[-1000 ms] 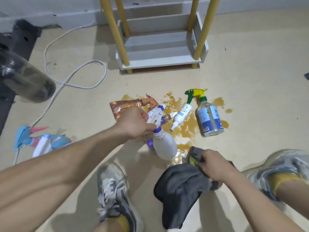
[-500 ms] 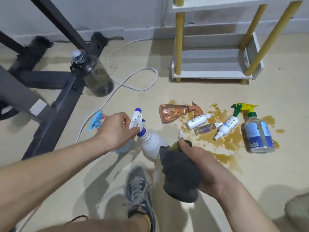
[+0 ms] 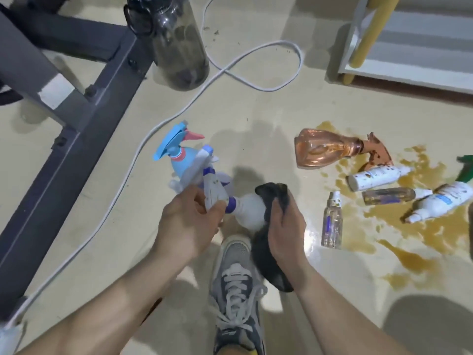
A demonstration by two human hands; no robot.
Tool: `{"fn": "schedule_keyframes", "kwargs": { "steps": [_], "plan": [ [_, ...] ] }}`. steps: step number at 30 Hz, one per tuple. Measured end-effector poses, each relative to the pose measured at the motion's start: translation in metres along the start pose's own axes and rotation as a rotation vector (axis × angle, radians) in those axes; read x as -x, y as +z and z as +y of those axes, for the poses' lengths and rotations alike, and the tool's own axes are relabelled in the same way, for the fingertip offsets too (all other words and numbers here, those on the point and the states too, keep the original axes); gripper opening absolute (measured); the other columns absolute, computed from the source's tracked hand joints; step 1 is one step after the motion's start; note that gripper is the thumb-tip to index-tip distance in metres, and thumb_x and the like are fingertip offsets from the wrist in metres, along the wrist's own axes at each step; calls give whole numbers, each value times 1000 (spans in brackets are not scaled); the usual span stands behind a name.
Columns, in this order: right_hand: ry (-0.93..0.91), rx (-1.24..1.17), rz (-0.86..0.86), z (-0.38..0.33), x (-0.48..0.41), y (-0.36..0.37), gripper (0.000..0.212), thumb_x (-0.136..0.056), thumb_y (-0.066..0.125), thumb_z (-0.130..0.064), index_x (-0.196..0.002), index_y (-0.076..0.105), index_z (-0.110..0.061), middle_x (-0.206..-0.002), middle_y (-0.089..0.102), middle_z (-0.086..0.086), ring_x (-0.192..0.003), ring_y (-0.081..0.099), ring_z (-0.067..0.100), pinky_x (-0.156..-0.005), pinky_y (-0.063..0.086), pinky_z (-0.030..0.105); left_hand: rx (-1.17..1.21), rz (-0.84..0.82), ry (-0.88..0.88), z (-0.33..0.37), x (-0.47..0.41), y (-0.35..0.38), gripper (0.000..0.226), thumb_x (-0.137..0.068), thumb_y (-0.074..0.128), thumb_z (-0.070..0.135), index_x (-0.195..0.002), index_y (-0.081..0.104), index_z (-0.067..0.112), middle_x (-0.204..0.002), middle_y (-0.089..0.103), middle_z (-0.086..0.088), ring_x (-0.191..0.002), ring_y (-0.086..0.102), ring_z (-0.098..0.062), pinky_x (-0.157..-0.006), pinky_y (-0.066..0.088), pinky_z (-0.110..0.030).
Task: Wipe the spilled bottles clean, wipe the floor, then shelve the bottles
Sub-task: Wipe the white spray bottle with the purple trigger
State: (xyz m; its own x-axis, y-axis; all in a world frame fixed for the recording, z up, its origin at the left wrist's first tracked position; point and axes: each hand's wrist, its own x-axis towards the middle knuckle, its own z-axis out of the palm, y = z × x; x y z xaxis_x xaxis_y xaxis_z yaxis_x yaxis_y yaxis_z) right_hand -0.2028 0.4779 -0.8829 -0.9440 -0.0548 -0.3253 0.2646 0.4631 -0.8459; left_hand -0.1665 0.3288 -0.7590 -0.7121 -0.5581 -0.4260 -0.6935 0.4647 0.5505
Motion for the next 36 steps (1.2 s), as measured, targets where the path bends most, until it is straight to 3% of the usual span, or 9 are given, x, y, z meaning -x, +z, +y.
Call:
{"fn": "schedule_keyframes", "kwargs": {
  "steps": [5, 8, 11, 17, 21, 26, 29, 33, 36],
  "plan": [
    [150, -22, -27, 9, -24, -8, 23, -102, 42, -20, -119, 58, -17, -96, 62, -7, -109, 56, 27, -74, 36, 28, -142, -70, -13, -18, -11, -7, 10, -86, 64, 29, -84, 59, 21, -75, 72, 2, -78, 69, -23, -78, 54, -41],
    [-161, -148, -64, -19, 12, -13, 24, -98, 44, -20, -118, 58, -20, -107, 65, -4, -105, 60, 18, -82, 44, 23, -208, -155, 4, -27, -2, -4, 9, -85, 60, 31, -91, 61, 25, -80, 71, 4, -80, 68, -21, -76, 53, -39],
    [-473, 120, -91, 3, 22, -15, 42, -89, 49, -10, -130, 56, -12, -124, 62, 3, -116, 55, 21, -100, 40, 25, -237, -198, 83, -27, 13, 8, 7, -86, 57, 32, -90, 57, 27, -80, 65, 8, -78, 62, -18, -75, 50, -37],
    [-155, 399, -75, 57, -26, -45, 51, -95, 32, -31, -141, 49, -18, -117, 63, 3, -120, 48, 28, -94, 41, 37, -287, -117, 248, -9, 17, 19, 11, -92, 54, 34, -92, 54, 23, -81, 63, 6, -83, 60, -24, -73, 46, -35],
    [1, -84, 121, 26, -28, -55, 31, -99, 40, -10, -120, 63, -15, -93, 66, -15, -96, 62, 17, -76, 46, 21, -264, -168, 216, -8, 9, 29, 13, -90, 54, 36, -99, 51, 26, -91, 61, 5, -89, 59, -25, -69, 41, -32],
    [-325, -21, -115, -25, 11, -46, 27, -100, 41, -20, -121, 58, -20, -98, 59, -23, -101, 52, -1, -90, 40, 24, -271, -176, 290, 6, -1, 34, 15, -90, 55, 33, -81, 44, 26, -74, 55, 7, -77, 56, -21, -57, 35, -30],
    [-498, 233, -44, -14, 4, -42, 45, -93, 41, -13, -136, 50, -24, -118, 51, -33, -111, 38, -9, -99, 29, 20, -304, -182, 325, 18, -5, 34, 23, -90, 54, 35, -75, 41, 24, -72, 55, 3, -76, 56, -25, -59, 36, -33],
    [19, 146, 83, 26, -44, -59, 52, -91, 33, -47, -122, 60, -15, -119, 62, 3, -122, 48, 28, -105, 35, 45, -298, -191, 362, 29, 2, 40, 19, -92, 50, 34, -85, 43, 18, -73, 53, 1, -76, 56, -27, -64, 39, -34],
    [79, -95, 108, 12, -32, -59, 33, -101, 40, -31, -117, 62, -12, -115, 65, 1, -115, 57, 20, -104, 41, 47, -331, -127, 422, 43, -1, 47, 22, -93, 50, 36, -85, 39, 19, -79, 56, -1, -79, 55, -27, -65, 37, -34]
  ]
}}
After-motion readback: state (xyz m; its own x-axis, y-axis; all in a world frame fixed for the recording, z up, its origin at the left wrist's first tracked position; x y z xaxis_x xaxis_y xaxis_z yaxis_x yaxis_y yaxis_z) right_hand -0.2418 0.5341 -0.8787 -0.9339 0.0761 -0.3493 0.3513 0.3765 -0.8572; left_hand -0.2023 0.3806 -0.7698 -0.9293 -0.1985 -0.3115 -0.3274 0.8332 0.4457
